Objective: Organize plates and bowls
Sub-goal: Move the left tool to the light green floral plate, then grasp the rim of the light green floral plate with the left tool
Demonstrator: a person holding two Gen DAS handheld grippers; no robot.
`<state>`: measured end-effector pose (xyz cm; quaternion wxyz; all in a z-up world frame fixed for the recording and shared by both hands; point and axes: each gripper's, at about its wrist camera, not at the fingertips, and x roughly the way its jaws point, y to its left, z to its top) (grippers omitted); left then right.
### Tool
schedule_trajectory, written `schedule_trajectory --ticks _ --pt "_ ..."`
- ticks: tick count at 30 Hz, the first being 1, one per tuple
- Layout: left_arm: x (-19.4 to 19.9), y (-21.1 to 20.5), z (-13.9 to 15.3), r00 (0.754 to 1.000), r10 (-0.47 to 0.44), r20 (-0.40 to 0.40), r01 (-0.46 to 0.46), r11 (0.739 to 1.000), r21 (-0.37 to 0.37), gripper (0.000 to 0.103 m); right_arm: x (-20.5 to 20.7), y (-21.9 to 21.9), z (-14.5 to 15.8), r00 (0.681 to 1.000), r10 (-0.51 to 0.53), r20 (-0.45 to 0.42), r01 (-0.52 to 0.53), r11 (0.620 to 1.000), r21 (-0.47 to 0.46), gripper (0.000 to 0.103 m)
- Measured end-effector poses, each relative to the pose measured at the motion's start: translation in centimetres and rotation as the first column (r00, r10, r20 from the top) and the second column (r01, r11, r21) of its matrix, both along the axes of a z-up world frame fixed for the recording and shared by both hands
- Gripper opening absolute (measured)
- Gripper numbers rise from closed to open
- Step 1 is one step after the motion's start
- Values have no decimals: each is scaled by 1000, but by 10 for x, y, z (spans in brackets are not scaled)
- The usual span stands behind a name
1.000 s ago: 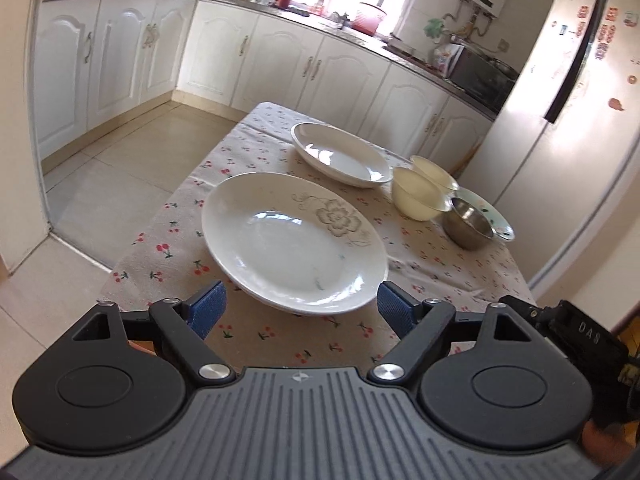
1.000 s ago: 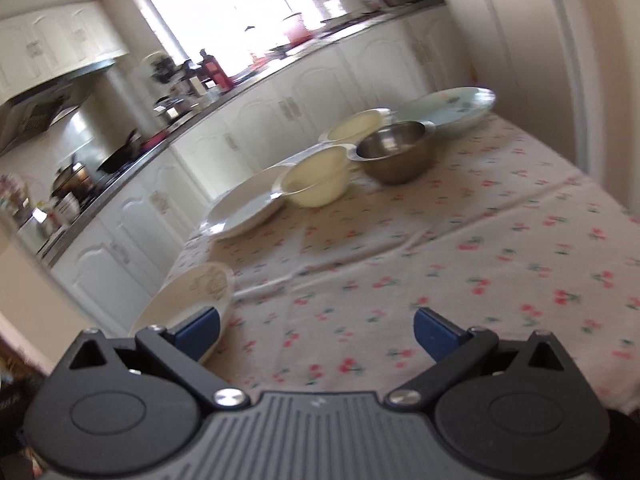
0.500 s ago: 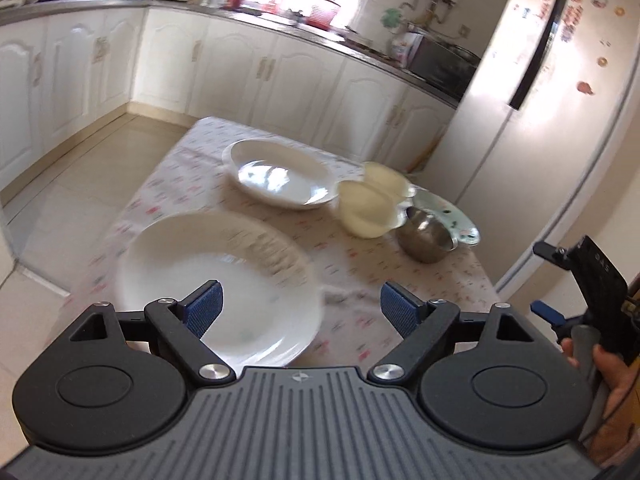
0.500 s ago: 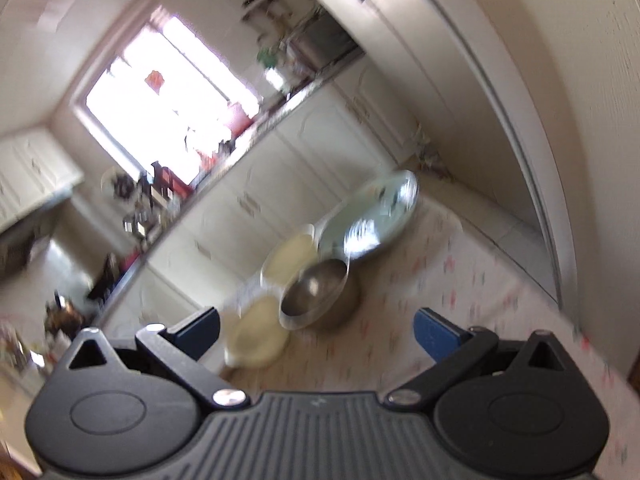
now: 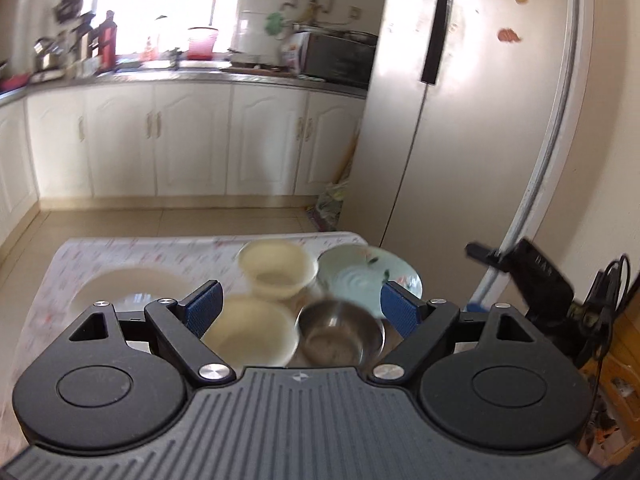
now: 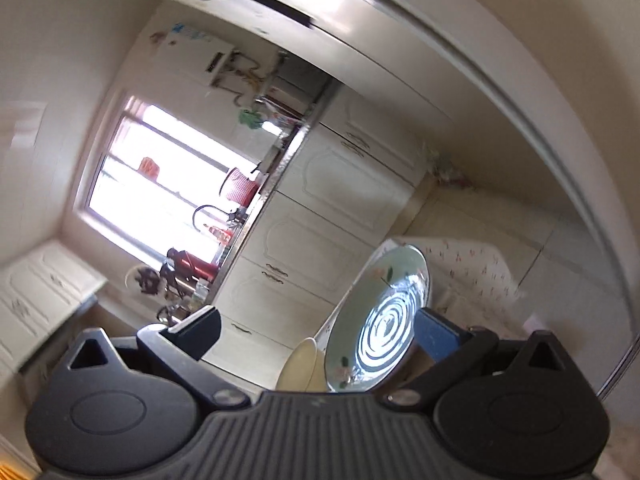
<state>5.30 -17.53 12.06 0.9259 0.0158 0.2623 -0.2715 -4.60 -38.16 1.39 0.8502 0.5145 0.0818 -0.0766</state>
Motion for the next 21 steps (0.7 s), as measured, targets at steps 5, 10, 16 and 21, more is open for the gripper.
schedule_trajectory --ticks 5,10,16,21 --pt "51 -58 -13 998 -59 -15 60 997 43 102 18 -10 -24 999 31 -26 -29 997 72 99" --pt "101 -112 -37 994 -93 -51 97 991 90 90 20 -15 -34 999 25 -34 -22 994 106 99" --pt "153 -162 -74 982 -84 -169 105 988 116 71 23 -15 -32 1000 25 -15 -23 996 90 98" --pt "181 -182 -99 974 -71 -214 100 987 126 65 26 -12 -31 998 57 30 -59 994 97 98"
